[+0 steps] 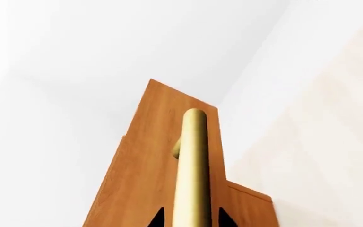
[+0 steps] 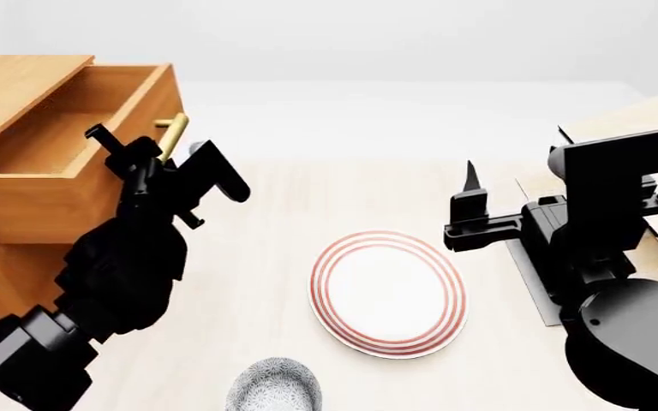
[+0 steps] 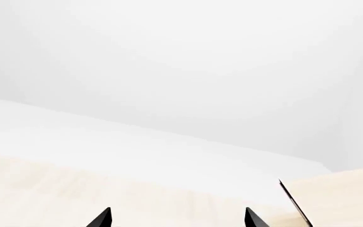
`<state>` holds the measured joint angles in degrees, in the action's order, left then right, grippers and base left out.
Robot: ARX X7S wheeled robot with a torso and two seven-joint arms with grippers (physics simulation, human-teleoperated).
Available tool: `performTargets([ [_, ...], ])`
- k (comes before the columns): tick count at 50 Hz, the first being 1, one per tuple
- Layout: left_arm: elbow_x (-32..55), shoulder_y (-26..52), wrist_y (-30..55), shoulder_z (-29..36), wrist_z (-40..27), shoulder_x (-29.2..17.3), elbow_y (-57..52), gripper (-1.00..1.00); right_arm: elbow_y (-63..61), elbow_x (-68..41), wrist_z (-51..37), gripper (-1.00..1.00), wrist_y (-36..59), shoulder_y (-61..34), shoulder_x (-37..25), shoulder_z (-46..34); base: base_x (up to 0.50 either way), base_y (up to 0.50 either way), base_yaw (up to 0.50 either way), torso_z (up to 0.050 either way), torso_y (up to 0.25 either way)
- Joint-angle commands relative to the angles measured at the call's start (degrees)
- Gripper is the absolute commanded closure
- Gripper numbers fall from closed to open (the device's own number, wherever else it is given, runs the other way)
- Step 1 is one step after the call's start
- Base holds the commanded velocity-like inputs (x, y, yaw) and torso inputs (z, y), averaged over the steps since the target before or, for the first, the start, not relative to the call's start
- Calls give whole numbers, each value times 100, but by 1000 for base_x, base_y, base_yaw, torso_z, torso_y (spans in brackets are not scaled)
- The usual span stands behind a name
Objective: Open the top drawer of the cabinet and put the bowl in it.
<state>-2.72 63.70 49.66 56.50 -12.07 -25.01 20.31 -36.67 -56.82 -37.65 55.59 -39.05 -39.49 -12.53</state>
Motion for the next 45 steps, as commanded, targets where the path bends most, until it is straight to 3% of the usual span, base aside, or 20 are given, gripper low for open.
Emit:
performTargets([
  [1, 1511, -262, -155, 198, -143, 112, -252, 100, 29, -2, 6, -100, -40, 23, -12, -1, -14, 0, 6, 0, 13],
  [16, 1518, -193, -56, 176, -151, 63, -516, 100, 36, -8, -1, -100, -69, 27, -13, -11, -14, -1, 6, 0, 7],
  [17, 1518, -180, -40, 170, -154, 56, -540, -100, 37, -7, -2, -100, -72, 27, -12, -12, -14, 0, 6, 0, 9],
  [28, 1637, 117, 454, -45, -183, -200, -1727, -100, 40, -19, -6, -100, -72, -15, -11, -29, -10, 0, 5, 0, 5],
  [37, 2403, 538, 1098, -1118, -147, -192, -3101, -100, 38, -7, 0, -100, -112, 19, -16, -36, 0, 0, 0, 0, 0],
  [45, 3044, 1050, 1643, -2191, -137, 119, -3231, -100, 23, -20, -8, -100, -130, 43, -32, -27, 0, 0, 0, 0, 0],
])
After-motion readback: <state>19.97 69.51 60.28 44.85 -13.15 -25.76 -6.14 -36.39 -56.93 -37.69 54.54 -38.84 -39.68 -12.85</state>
